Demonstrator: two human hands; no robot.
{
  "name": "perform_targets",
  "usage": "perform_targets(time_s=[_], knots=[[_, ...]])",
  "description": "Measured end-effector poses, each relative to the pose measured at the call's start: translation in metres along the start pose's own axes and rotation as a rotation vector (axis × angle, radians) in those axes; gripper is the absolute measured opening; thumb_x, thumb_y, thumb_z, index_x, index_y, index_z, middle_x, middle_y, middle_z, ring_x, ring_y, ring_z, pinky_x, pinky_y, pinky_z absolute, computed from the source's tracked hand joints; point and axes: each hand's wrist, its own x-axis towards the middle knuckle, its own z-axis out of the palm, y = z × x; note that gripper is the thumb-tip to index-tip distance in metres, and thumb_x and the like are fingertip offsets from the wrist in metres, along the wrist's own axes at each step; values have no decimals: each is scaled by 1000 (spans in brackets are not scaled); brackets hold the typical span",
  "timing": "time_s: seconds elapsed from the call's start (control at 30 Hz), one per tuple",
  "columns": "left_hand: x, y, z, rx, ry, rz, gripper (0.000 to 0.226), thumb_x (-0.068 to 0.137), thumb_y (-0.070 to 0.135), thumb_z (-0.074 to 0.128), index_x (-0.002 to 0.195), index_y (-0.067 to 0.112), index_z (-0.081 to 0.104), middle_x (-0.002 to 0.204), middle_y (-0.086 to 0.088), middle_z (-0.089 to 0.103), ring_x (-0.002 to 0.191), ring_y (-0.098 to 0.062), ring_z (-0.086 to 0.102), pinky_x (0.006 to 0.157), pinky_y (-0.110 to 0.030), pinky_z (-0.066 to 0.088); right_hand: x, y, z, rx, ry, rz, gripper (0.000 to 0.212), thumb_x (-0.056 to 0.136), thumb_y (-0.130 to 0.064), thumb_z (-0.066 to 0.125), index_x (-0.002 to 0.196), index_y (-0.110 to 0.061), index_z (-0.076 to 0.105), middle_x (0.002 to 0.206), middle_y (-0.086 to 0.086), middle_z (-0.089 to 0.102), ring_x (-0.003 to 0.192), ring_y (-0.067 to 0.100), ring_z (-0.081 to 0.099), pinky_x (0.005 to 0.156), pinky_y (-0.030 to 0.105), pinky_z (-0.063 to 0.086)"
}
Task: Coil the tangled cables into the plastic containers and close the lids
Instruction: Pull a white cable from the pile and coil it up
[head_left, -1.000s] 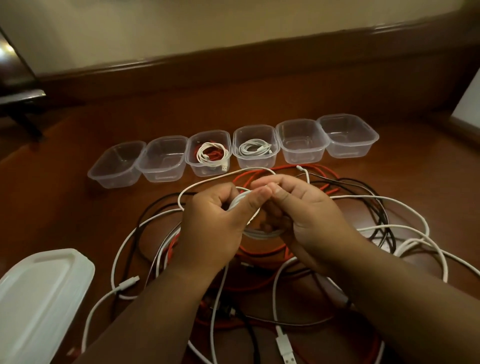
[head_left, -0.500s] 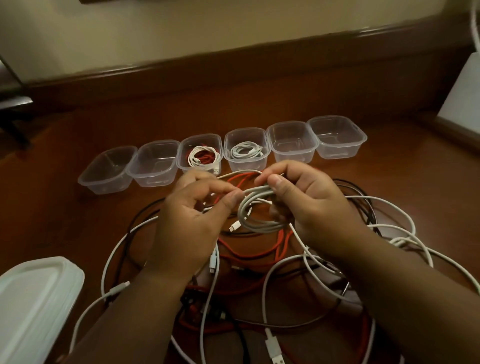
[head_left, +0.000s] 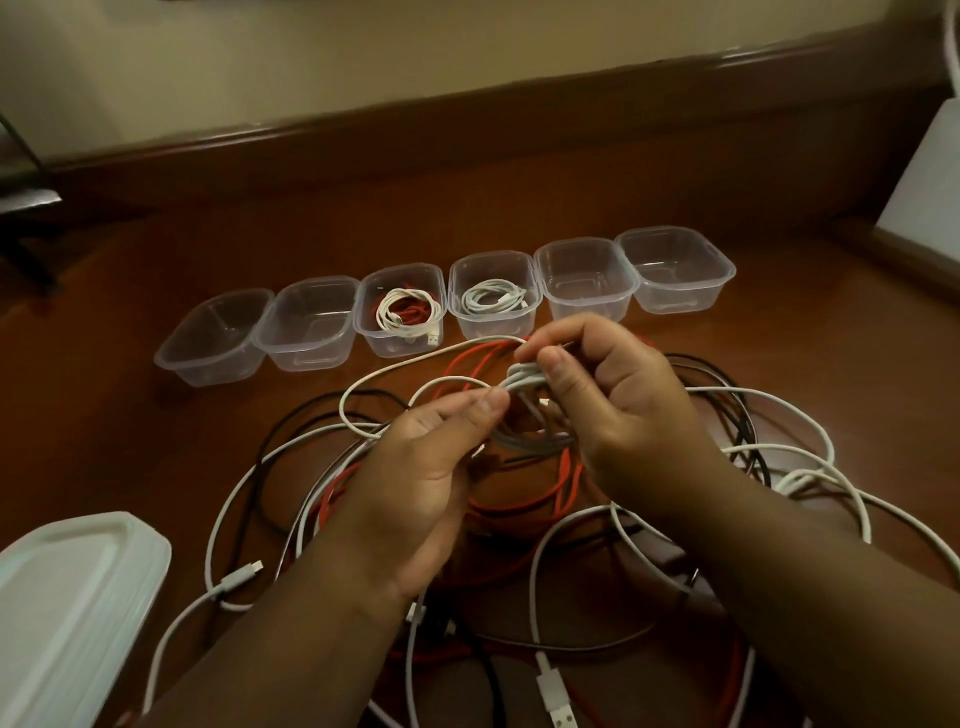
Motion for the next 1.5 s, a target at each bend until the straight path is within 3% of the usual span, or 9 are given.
perform_targets(time_s=[0.2,0.3,0.67,0.83,0.97,1.07,1.2,1.3,1.5], knots=[[-1,2,-6,-100,-131,-108,35,75,23,74,105,5,69,105,-17,63,99,-26,61,90,-38,48,0,-1,-2,-199,-45,-127,14,96,-15,52,101,-24,62,90,-7,67,85,9,66,68,21,54],[-2,0,0,154,-59,-37,42,71,10,79,108,-2,64,103,-22,66,99,-31,66,100,-50,50,-1,4,0,-311,-30,-178,12,97,-15,54,103,-20,63,89,-5,68,81,10,66,66,27,53],[-2,-1,-4,934,158,377,34,90,11,64,111,37,69,91,12,68,83,-9,66,72,-40,59,3,13,-3,-619,10,-320,24,97,-23,50,108,-11,66,93,-4,68,84,5,58,70,14,43],[0,7,-7,662,173,194,25,84,12,68,97,33,71,81,-13,66,79,-32,68,78,-53,58,4,13,-6,-617,55,-294,19,99,-21,50,108,-12,65,83,-10,61,72,3,53,63,14,40],[1,11,-5,331,45,35,29,92,2,57,115,17,67,76,-13,58,64,-17,57,64,-33,51,6,9,-10,-551,87,-246,14,99,-18,51,104,-16,64,76,-6,62,66,9,55,57,26,44],[0,13,-4,322,20,32,29,84,14,63,112,21,70,76,-4,61,59,-10,50,57,-24,44,7,4,-11,-402,123,-129,14,101,-15,50,99,-21,63,78,2,64,65,17,57,57,35,46],[2,13,-5,453,167,136,22,66,34,70,84,23,78,87,-6,74,80,-17,68,78,-35,56,14,-4,-13,306,215,287,24,104,-14,42,93,-14,63,57,-8,50,49,6,40,49,23,37],[3,14,-5,533,250,284,13,68,32,74,79,25,78,88,-3,74,85,-16,72,73,-25,58,16,-7,-8,708,238,445,26,104,-14,38,94,-8,62,52,-7,35,44,5,29,46,21,31],[7,2,3,210,309,108,23,66,32,73,79,13,80,90,-14,76,90,-27,74,86,-40,57,12,-9,6,952,314,488,24,105,-14,36,100,-7,58,55,-4,37,41,4,29,44,19,34]])
